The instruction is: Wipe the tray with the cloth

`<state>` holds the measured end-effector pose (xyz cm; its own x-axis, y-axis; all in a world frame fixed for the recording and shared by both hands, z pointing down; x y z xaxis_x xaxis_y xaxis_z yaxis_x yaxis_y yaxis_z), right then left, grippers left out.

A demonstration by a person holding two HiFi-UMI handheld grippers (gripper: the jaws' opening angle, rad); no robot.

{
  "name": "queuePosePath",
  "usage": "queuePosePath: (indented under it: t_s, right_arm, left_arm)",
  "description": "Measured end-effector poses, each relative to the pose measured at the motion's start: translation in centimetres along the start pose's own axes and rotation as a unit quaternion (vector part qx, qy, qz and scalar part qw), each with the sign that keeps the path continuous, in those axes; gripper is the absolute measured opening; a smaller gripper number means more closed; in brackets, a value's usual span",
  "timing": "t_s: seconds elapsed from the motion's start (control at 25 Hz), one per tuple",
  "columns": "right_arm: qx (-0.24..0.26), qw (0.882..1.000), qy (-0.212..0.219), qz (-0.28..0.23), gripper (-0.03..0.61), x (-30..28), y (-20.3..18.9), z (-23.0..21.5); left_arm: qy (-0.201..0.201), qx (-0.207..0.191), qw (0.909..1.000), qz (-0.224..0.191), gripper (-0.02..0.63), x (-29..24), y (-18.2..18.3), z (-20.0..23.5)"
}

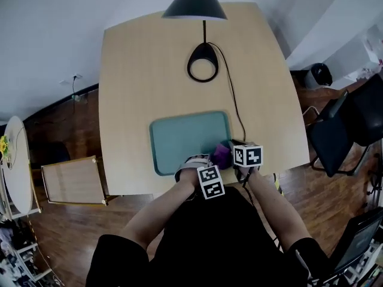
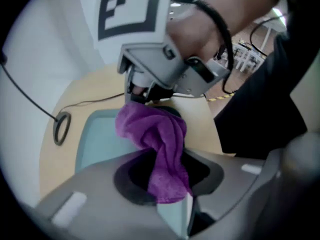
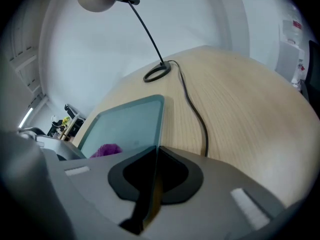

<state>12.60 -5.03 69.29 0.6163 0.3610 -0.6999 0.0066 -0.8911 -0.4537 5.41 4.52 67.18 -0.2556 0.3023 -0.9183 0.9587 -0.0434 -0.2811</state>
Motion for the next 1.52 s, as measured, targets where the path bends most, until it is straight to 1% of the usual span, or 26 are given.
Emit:
queuePosePath:
  t_s: [0.04, 0.08, 0.12, 0.16, 0.2, 0.24, 0.28, 0.36, 0.48, 0.56, 0.64, 0.72, 0.8, 0.84, 0.88, 0.92, 0.96, 1.08, 1.12, 1.2, 1.24, 1.28, 1.36, 1.4, 1.44, 1.52]
  right_arm:
    - [0.001, 1.0, -0.002, 0.001, 0.021, 0.0, 0.0, -0.1]
    - [0.002, 1.0, -0.004, 0.002, 0.021, -0.1, 0.0, -0.2]
    - [0.003, 1.0, -0.007, 0.003, 0.021, -0.1, 0.0, -0.3]
    - [0.003, 1.0, -0.011, 0.004, 0.021, -0.1, 0.1, -0.3]
    - [0.003, 1.0, -0.014, 0.004, 0.021, -0.1, 0.1, -0.4]
    - [0.002, 1.0, -0.017, 0.005, 0.021, -0.1, 0.1, -0.4]
    - [0.002, 1.0, -0.02, 0.006, 0.021, -0.2, 0.1, -0.5]
    - [0.003, 1.0, -0.023, 0.008, 0.021, -0.3, 0.2, -0.6]
    - [0.008, 1.0, -0.026, 0.01, 0.021, -0.3, 0.3, -0.9]
    - [0.009, 0.999, -0.03, 0.011, 0.021, -0.3, 0.3, -1.0]
    - [0.008, 0.999, -0.034, 0.014, 0.021, -0.4, 0.4, -1.0]
    - [0.007, 0.999, -0.037, 0.015, 0.021, -0.4, 0.5, -1.1]
    - [0.008, 0.999, -0.04, 0.016, 0.021, -0.4, 0.5, -1.1]
    - [0.008, 0.999, -0.041, 0.017, 0.021, -0.3, 0.5, -1.1]
    - [0.007, 0.999, -0.042, 0.018, 0.021, -0.3, 0.5, -1.2]
    - [0.006, 0.999, -0.043, 0.019, 0.021, -0.3, 0.5, -1.2]
    - [0.005, 0.999, -0.044, 0.021, 0.021, -0.3, 0.6, -1.2]
    - [0.002, 0.999, -0.048, 0.025, 0.021, -0.3, 0.5, -1.1]
    - [0.002, 0.998, -0.05, 0.025, 0.021, -0.3, 0.5, -1.1]
    - [0.001, 0.998, -0.057, 0.027, 0.022, -0.3, 0.5, -1.2]
    - [0.001, 0.998, -0.059, 0.027, 0.023, -0.3, 0.5, -1.2]
    - [0.0, 0.998, -0.061, 0.028, 0.023, -0.3, 0.5, -1.2]
    - [-0.003, 0.998, -0.062, 0.029, 0.023, -0.3, 0.5, -1.2]
    - [-0.008, 0.998, -0.059, 0.027, 0.023, -0.3, 0.6, -1.2]
    - [-0.013, 0.998, -0.054, 0.024, 0.023, -0.3, 0.6, -1.3]
    - [-0.02, 0.999, -0.048, 0.014, 0.028, 0.0, 0.8, -1.6]
  left_arm:
    - [0.011, -0.013, 0.9998, -0.006, 0.147, 0.3, -0.3, -0.1]
    - [0.022, -0.012, 0.9996, -0.01, 0.147, 0.6, -0.7, 0.1]
    - [0.032, 0.006, 0.9994, -0.013, 0.147, 1.0, -1.2, 0.7]
    - [0.041, 0.038, 0.9983, -0.015, 0.147, 1.5, -2.0, 1.5]
    - [0.048, 0.079, 0.9956, -0.015, 0.147, 2.1, -3.1, 2.5]
    - [0.053, 0.126, 0.9905, -0.014, 0.147, 2.7, -4.6, 3.5]
    - [0.06, 0.173, 0.9831, -0.01, 0.147, 3.4, -6.4, 4.5]
    - [0.077, 0.257, 0.9633, 0.006, 0.147, 4.7, -11.1, 6.3]
    - [0.102, 0.355, 0.9283, 0.04, 0.147, 6.5, -19.0, 8.1]
    - [0.119, 0.408, 0.903, 0.062, 0.147, 7.5, -23.9, 8.7]
    - [0.14, 0.453, 0.8767, 0.084, 0.147, 8.7, -28.3, 9.2]
    - [0.152, 0.495, 0.8496, 0.098, 0.147, 10.0, -31.4, 9.6]
    - [0.154, 0.542, 0.8202, 0.098, 0.147, 10.5, -33.4, 9.6]
    - [0.157, 0.561, 0.8067, 0.1, 0.147, 10.6, -34.4, 9.6]
    - [0.159, 0.576, 0.795, 0.103, 0.147, 10.6, -35.2, 9.6]
    - [0.158, 0.588, 0.7858, 0.106, 0.147, 10.5, -35.9, 9.6]
    - [0.156, 0.598, 0.7789, 0.108, 0.149, 10.3, -36.3, 9.5]
    - [0.141, 0.624, 0.7614, 0.108, 0.15, 9.0, -36.8, 8.8]
    - [0.137, 0.636, 0.7523, 0.105, 0.15, 8.4, -36.9, 8.6]
    - [0.135, 0.665, 0.7286, 0.095, 0.166, 7.6, -37.2, 8.3]
    - [0.134, 0.676, 0.7193, 0.09, 0.175, 7.4, -37.3, 8.2]
    - [0.131, 0.681, 0.7158, 0.085, 0.175, 7.4, -37.2, 8.3]
    - [0.122, 0.678, 0.7217, 0.072, 0.206, 7.5, -36.8, 8.4]
    - [0.121, 0.677, 0.7233, 0.061, 0.283, 7.6, -36.5, 8.5]
    - [0.125, 0.68, 0.7209, 0.049, 0.361, 8.0, -36.3, 8.7]
    - [0.142, 0.692, 0.708, 0.022, 0.396, 9.2, -36.1, 9.1]
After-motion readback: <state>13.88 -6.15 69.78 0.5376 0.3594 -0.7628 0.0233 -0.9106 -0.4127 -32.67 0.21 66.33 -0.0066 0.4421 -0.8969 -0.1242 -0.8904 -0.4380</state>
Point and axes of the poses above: the fingertips, and each gripper's own axes: x backward along the fingers, z to its left, y out of its top, the point moved 1 cm from there along x, backward along the fingers, and after that the axes turned 13 degrees about y, right-handed, at the moved point
